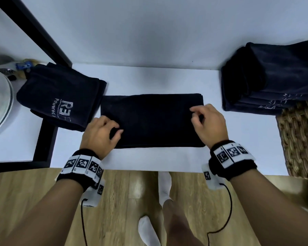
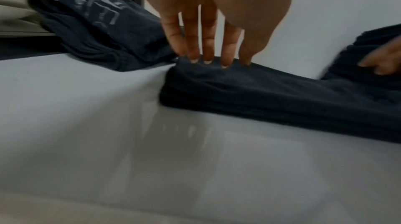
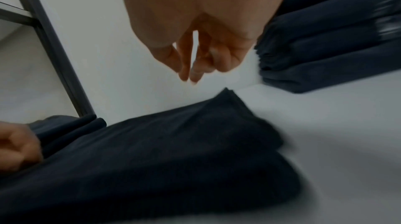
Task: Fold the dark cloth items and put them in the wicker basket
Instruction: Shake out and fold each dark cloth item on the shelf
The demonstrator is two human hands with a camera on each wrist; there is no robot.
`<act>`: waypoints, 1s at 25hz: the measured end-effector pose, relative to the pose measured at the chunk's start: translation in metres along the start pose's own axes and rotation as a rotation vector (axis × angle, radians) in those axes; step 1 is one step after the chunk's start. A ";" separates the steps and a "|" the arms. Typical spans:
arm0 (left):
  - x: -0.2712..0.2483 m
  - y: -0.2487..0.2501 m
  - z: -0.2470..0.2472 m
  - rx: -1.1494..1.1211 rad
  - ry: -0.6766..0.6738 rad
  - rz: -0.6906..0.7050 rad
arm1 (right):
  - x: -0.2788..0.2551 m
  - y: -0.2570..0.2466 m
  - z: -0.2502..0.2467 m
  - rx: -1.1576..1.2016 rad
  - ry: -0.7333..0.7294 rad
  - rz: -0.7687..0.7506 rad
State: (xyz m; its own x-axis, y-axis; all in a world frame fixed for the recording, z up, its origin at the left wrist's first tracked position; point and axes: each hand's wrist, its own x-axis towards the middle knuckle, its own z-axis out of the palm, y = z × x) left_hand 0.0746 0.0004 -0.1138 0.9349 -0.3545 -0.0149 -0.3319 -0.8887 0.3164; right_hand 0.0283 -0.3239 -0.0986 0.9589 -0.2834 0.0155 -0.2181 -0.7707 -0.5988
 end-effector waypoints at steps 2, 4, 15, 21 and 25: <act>0.011 0.012 0.009 0.095 -0.119 -0.020 | 0.034 -0.009 0.018 -0.052 -0.143 -0.046; 0.018 0.021 0.014 0.157 -0.211 -0.056 | 0.059 -0.007 0.033 -0.130 -0.326 -0.048; 0.131 0.087 0.028 0.210 -0.137 0.086 | 0.004 0.020 -0.005 -0.153 -0.458 0.358; 0.047 0.091 0.044 0.155 -0.215 0.184 | -0.001 0.019 -0.010 -0.157 -0.376 0.223; 0.004 0.084 0.046 0.039 -0.075 0.354 | -0.035 0.012 0.004 -0.065 -0.430 0.373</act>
State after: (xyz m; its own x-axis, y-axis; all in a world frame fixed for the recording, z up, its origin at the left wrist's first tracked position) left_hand 0.0442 -0.0893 -0.1308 0.7499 -0.6613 0.0188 -0.6392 -0.7170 0.2781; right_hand -0.0076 -0.3213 -0.1096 0.7997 -0.2956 -0.5225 -0.5533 -0.7005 -0.4506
